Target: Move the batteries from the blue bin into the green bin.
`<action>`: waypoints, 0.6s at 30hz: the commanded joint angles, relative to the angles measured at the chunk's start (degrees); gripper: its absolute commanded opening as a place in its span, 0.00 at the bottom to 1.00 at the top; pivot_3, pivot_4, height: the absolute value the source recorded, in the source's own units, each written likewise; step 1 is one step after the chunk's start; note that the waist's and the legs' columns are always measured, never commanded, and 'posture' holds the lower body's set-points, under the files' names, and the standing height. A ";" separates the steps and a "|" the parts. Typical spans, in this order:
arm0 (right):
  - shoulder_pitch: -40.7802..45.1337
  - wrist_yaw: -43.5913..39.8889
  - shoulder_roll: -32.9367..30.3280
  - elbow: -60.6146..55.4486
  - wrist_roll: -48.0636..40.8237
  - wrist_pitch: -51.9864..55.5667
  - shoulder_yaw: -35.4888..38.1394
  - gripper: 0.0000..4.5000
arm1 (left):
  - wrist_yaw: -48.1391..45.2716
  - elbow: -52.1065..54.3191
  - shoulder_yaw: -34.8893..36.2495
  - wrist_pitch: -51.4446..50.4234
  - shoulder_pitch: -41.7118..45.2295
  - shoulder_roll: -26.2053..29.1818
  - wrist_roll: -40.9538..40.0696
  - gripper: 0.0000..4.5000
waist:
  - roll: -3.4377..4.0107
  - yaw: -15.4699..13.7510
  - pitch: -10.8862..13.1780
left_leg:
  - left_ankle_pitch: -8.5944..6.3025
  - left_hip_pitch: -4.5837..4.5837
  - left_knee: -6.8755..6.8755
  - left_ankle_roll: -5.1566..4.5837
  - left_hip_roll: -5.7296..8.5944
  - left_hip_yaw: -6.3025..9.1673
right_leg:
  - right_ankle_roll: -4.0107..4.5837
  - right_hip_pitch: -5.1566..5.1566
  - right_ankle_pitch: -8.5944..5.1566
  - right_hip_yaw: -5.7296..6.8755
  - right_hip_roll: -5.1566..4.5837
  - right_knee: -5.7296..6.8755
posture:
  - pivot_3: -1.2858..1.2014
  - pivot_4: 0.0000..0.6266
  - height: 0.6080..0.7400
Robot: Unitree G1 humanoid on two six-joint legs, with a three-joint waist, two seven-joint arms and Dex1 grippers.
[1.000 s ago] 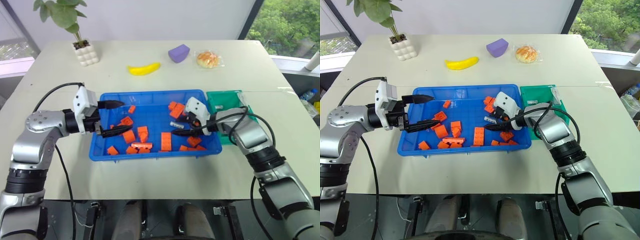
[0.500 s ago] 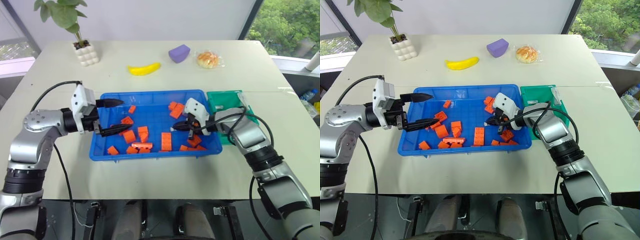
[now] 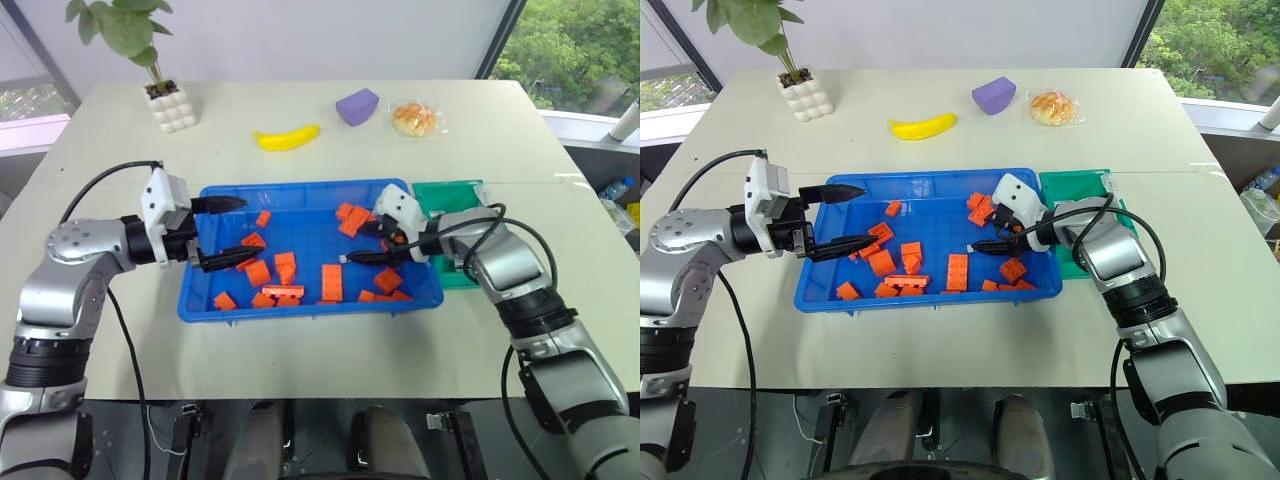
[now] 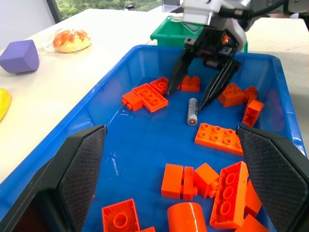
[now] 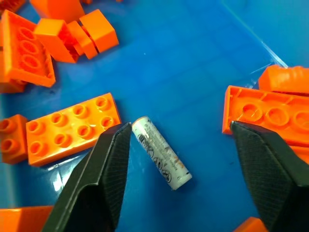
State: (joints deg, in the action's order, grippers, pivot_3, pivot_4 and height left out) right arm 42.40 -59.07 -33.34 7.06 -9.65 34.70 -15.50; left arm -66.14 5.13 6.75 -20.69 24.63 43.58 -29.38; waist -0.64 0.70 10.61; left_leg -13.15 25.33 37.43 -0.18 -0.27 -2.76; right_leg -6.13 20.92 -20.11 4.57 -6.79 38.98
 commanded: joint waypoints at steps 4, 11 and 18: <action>0.69 -2.97 -1.34 -0.52 0.76 -2.06 -0.68 0.77 | 0.16 0.83 1.43 1.18 0.62 0.24 -0.61 1.00 | 0.00 0.00 0.00 | 0.00 0.00 0.00 0.00 0.00 0.00 | 0.00 0.00 0.00 0.00 0.00 0.00 | 0.52 0.24 1.00; 0.45 -4.97 -0.51 2.84 4.36 -7.22 -4.78 0.77 | 0.65 1.36 1.72 0.90 0.29 0.29 -0.79 1.00 | 0.00 0.01 0.00 | 0.00 0.00 0.01 0.00 0.00 0.00 | 0.00 0.00 0.00 0.00 0.00 0.00 | 0.52 0.24 1.00; 2.76 -5.57 1.12 9.50 9.38 -13.85 -7.99 0.36 | 1.14 2.33 2.07 0.54 -0.04 0.53 -1.19 1.00 | -0.03 -0.04 -0.02 | 0.00 -0.01 0.04 0.00 0.01 0.01 | 0.00 -0.03 0.00 0.00 0.00 0.00 | 0.52 0.24 1.00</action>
State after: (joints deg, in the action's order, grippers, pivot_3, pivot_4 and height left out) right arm 44.49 -64.00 -32.35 15.30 -1.68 22.26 -23.10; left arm -65.19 5.36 6.84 -20.68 24.58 43.57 -29.41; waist -0.66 0.66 10.59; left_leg -13.15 25.32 37.47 -0.18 -0.26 -2.75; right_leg -6.13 20.88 -20.11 4.57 -6.80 38.98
